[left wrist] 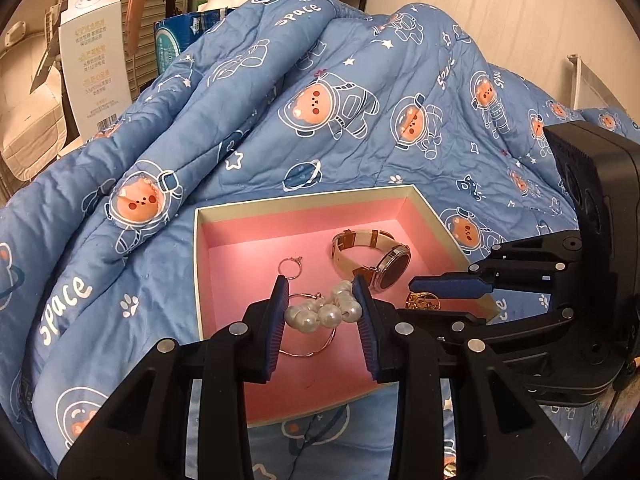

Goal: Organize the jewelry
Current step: 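Carry bracelet and charm into the pink-lined box and open both grippers, then withdraw both grippers from the box toward the remaining jewelry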

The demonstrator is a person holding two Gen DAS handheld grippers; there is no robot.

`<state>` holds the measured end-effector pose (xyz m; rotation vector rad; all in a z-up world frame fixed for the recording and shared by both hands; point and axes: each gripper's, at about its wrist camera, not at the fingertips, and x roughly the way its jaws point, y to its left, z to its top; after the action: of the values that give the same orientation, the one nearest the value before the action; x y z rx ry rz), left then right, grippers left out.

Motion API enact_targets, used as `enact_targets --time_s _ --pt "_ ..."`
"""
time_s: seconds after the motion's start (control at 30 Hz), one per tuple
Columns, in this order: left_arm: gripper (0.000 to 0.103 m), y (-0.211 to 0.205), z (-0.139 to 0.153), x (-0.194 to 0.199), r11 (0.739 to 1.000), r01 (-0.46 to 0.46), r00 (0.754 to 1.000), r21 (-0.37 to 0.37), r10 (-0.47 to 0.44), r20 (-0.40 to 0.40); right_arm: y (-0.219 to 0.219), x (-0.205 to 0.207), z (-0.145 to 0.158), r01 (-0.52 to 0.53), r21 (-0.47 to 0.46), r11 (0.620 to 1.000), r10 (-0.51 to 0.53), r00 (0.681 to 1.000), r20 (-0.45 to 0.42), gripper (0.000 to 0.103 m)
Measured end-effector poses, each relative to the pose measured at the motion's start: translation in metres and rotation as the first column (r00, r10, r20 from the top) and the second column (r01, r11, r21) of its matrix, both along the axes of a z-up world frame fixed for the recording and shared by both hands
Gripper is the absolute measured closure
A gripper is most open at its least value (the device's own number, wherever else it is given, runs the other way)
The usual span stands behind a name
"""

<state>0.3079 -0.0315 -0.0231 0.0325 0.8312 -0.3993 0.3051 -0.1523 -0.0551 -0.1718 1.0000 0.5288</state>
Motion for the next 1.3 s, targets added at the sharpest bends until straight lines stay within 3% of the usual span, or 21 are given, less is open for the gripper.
enact_targets --time_s 0.37,0.9,1.07,1.2,1.3 --pt "0.070 -0.009 -0.012 0.008 0.999 -0.003 1.000 0.035 0.004 -0.004 0.011 0.014 -0.012 0.027 -0.046 0.999 -0.029 0.999 -0.037 0.078" --pt "0.069 -0.011 -0.019 0.011 0.998 -0.009 1.000 0.054 0.010 -0.017 0.021 0.018 -0.017 0.004 -0.133 0.991 -0.007 1.000 -0.025 0.077" --pt "0.063 -0.012 -0.019 0.012 0.997 -0.014 1.000 0.070 0.015 -0.016 0.024 0.019 -0.018 -0.006 -0.153 0.988 0.005 1.000 -0.013 0.076" --pt "0.056 -0.011 -0.012 0.009 0.997 -0.017 1.000 0.075 0.017 0.011 0.023 0.017 -0.015 -0.003 -0.154 0.988 0.004 1.000 0.002 0.063" --pt "0.044 -0.008 0.000 0.004 0.996 -0.027 0.998 0.080 0.023 0.053 0.019 0.012 -0.011 -0.003 -0.159 0.987 0.006 1.000 0.024 0.058"
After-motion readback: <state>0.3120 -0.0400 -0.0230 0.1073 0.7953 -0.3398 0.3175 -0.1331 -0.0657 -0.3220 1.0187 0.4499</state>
